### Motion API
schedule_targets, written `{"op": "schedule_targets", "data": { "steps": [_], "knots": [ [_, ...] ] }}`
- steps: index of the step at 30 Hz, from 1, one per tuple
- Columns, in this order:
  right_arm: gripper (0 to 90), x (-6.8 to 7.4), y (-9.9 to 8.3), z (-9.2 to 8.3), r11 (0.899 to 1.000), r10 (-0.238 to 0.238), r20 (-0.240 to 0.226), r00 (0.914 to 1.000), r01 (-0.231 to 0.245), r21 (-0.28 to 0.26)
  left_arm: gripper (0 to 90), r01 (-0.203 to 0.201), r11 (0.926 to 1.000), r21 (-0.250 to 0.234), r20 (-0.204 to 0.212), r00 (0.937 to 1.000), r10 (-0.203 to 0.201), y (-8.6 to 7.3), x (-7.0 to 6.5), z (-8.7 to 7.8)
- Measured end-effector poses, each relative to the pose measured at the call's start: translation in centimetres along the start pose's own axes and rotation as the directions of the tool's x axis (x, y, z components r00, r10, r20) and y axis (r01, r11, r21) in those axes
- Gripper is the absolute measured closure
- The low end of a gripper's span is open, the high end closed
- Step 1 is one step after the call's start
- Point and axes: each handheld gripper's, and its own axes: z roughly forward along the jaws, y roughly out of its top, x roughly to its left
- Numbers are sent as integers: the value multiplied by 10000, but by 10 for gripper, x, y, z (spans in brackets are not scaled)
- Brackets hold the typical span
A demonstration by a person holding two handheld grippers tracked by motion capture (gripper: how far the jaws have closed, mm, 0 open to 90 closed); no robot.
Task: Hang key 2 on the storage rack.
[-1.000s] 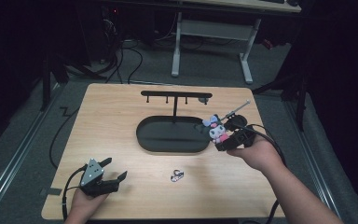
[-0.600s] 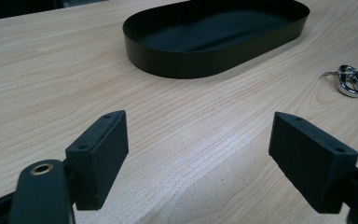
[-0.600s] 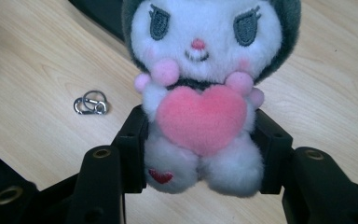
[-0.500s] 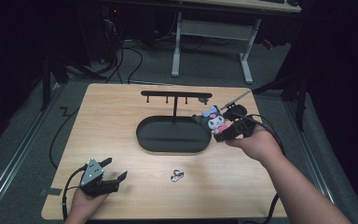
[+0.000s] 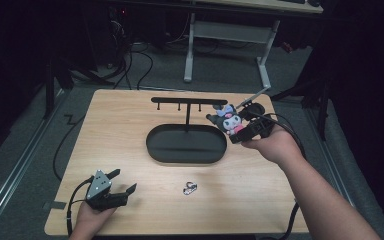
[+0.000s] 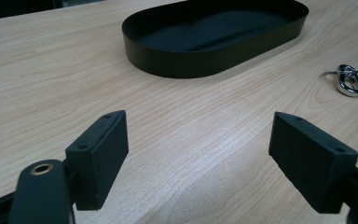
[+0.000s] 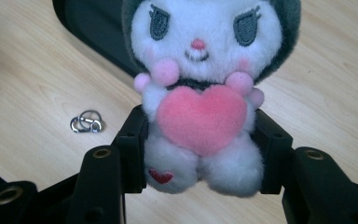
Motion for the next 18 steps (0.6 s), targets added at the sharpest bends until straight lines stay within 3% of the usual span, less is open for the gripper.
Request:
{"op": "schedule_targets", "data": {
  "steps": [9, 18],
  "knots": [
    [492, -5, 18, 0, 9998, 75, 275, 9996, -71, -164, 204, 11, 10000, 3, 30, 10000, -11, 0, 0, 0],
    [491, -9, 24, 3, 9992, 265, 335, 9991, -254, -319, 205, 2, 10000, 34, 75, 10000, -2, 0, 0, 0]
  ]
}}
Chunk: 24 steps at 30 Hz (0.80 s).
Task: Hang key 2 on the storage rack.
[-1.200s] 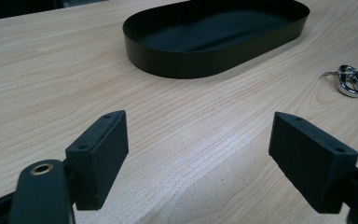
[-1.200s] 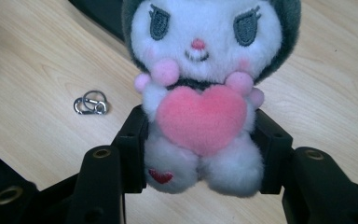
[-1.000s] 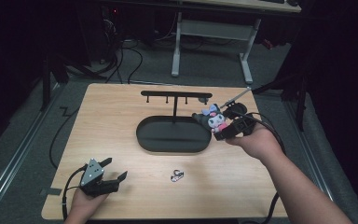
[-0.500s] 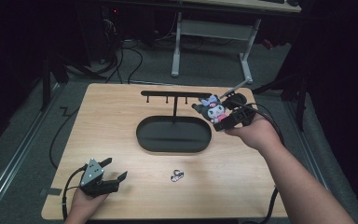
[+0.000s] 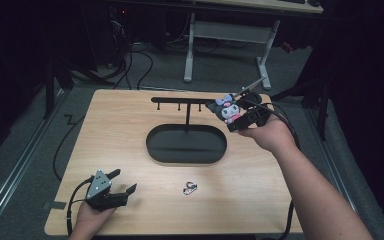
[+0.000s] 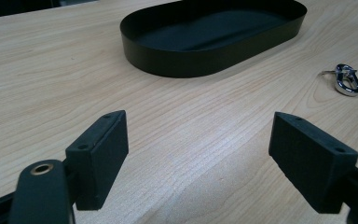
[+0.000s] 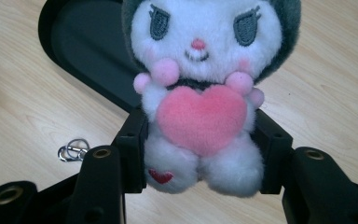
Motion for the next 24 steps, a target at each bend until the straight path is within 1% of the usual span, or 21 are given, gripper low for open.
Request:
{"op": "schedule_targets", "data": {
  "steps": [1, 2, 3, 4, 5, 7, 10, 12, 13, 15, 17, 18, 19, 20, 21, 22, 24],
  "knots": [
    [492, -1, 0, 0, 10000, -65, 48, 10000, 65, -40, 205, -3, 10000, 8, 6, 10000, 3, 0, 0, 0],
    [492, -2, 1, 1, 10000, 23, 84, 10000, -23, -49, 205, -5, 10000, 14, 11, 10000, 4, 0, 0, 0],
    [492, -3, 0, 1, 9999, 13, 127, 9999, -12, -123, 205, -2, 10000, 13, 19, 10000, 2, 0, 0, 0],
    [492, -5, 0, 1, 9998, 136, 203, 9997, -133, -130, 205, -7, 10000, 15, 25, 10000, 7, 0, 0, 0],
    [492, -8, -2, 0, 9998, 155, 207, 9997, -152, -139, 206, -18, 10000, 34, 42, 10000, 18, 0, 0, 0],
    [492, -9, -4, 0, 9998, 161, 213, 9996, -159, -121, 206, -22, 10000, 27, 37, 10000, 22, 0, 0, 1],
    [491, -12, -14, 2, 9995, 314, 202, 9993, -312, -83, 206, -34, 10000, 42, 47, 10000, 33, 0, 0, 1],
    [491, -15, -20, 5, 9997, 225, 215, 9995, -225, 6, 206, -40, 10000, 40, 45, 10000, 39, 0, 0, 1],
    [491, -15, -20, 5, 9997, 225, 215, 9995, -225, 6, 206, -49, 10000, 39, 43, 10000, 49, 0, -1, 1],
    [491, -17, -26, 8, 9998, 202, 287, 9994, -204, 75, 207, -48, 10000, 43, 41, 10000, 48, 0, -1, 1],
    [491, -19, -33, 12, 9993, 293, 325, 9990, -300, 205, 207, -45, 10000, 25, 31, 10000, 45, 0, -1, 1],
    [491, -20, -35, 15, 9994, 246, 344, 9991, -254, 225, 207, -45, 10000, 25, 31, 10000, 45, 0, -1, 1],
    [491, -20, -35, 15, 9994, 246, 344, 9991, -254, 225, 207, -49, 10000, 28, 28, 10000, 49, 0, -1, 1],
    [491, -20, -39, 22, 9992, 246, 326, 9992, -257, 322, 207, -52, 10000, 30, 27, 10000, 52, 0, -1, 1],
    [491, -20, -39, 22, 9992, 246, 326, 9992, -257, 322, 207, -61, 10000, 34, 25, 10000, 61, 0, -1, 1],
    [491, -20, -42, 30, 9989, 298, 268, 9992, -307, 355, 207, -67, 10000, 41, 25, 10000, 67, 0, -1, 1],
    [490, -20, -43, 33, 9990, 249, 250, 9994, -258, 352, 207, -67, 10000, 43, 25, 10000, 67, 0, -1, 1]
  ]
}}
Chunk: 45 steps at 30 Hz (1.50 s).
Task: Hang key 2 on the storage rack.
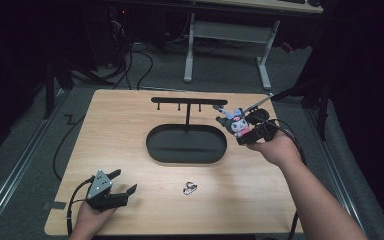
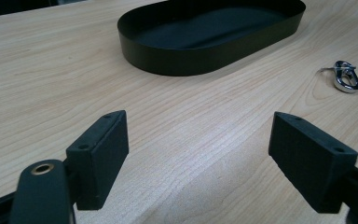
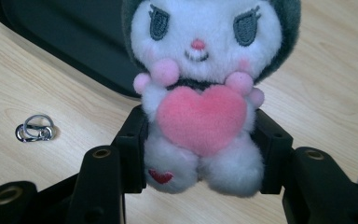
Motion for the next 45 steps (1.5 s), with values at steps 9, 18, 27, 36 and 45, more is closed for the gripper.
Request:
{"op": "schedule_targets", "data": {
  "steps": [9, 18, 27, 36, 45],
  "knots": [
    [483, 7, 3, 31, 10000, 11, 22, 10000, -11, 3, 207, 12, 10000, 24, 20, 10000, -12, 0, 0, 0],
    [473, 12, 12, 57, 9992, 134, 141, 9998, -128, -369, 207, -1, 10000, 57, 64, 10000, 1, 0, 0, 0],
    [446, 11, 13, 71, 9991, 313, 63, 9995, -311, -280, 207, 10, 10000, 75, 86, 10000, -11, 0, 1, 0],
    [412, 10, 7, 75, 9984, 502, -3, 9987, -502, -271, 207, -9, 9999, 108, 70, 10000, 9, 0, 0, 0],
    [407, 13, -4, 73, 9987, 374, -151, 9992, -378, -334, 207, -24, 9999, 142, 62, 10000, 23, 0, 0, 1]
  ]
}}
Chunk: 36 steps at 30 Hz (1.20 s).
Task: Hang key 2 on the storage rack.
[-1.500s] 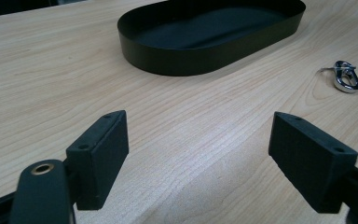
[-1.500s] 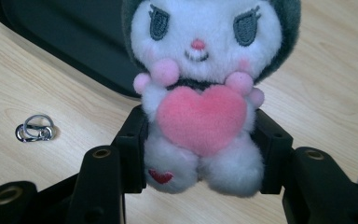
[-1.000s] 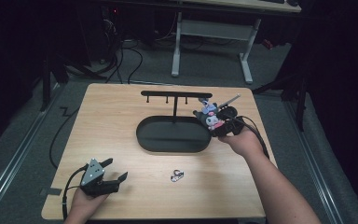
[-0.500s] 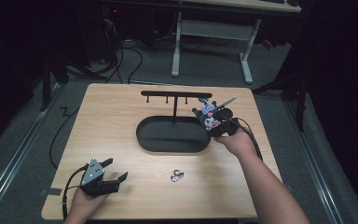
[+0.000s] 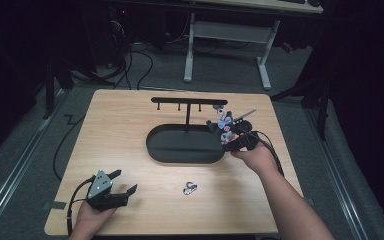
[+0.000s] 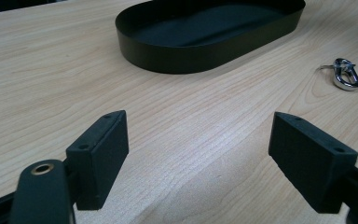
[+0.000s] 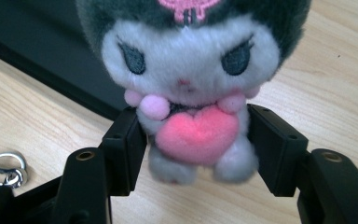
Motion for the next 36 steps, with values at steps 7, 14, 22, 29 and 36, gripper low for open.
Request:
{"op": "schedule_targets", "data": {
  "steps": [7, 14, 22, 29, 36],
  "knots": [
    [418, -2, 7, 7, 9995, 227, -32, 9997, -228, -200, 206, 0, 10000, -41, -31, 10000, 0, 0, 0, 0],
    [407, 4, 2, 7, 9999, -92, 64, 9999, 92, -54, 206, 7, 10000, 9, 8, 10000, -7, 0, 0, 0],
    [476, 18, -34, -6, 9948, -752, -29, 9972, 748, -687, 211, -30, 10000, 91, -28, 10000, 30, 0, 0, 1],
    [506, 41, -101, 8, 9756, -864, -515, 9949, 741, -2068, 228, -13, 9997, 232, -75, 10000, 15, 1, 0, 2],
    [510, 65, -145, 25, 9384, -769, -611, 9952, 516, -3416, 249, 2, 9995, 318, -236, 9997, 6, 1, -1, 3]
  ]
}}
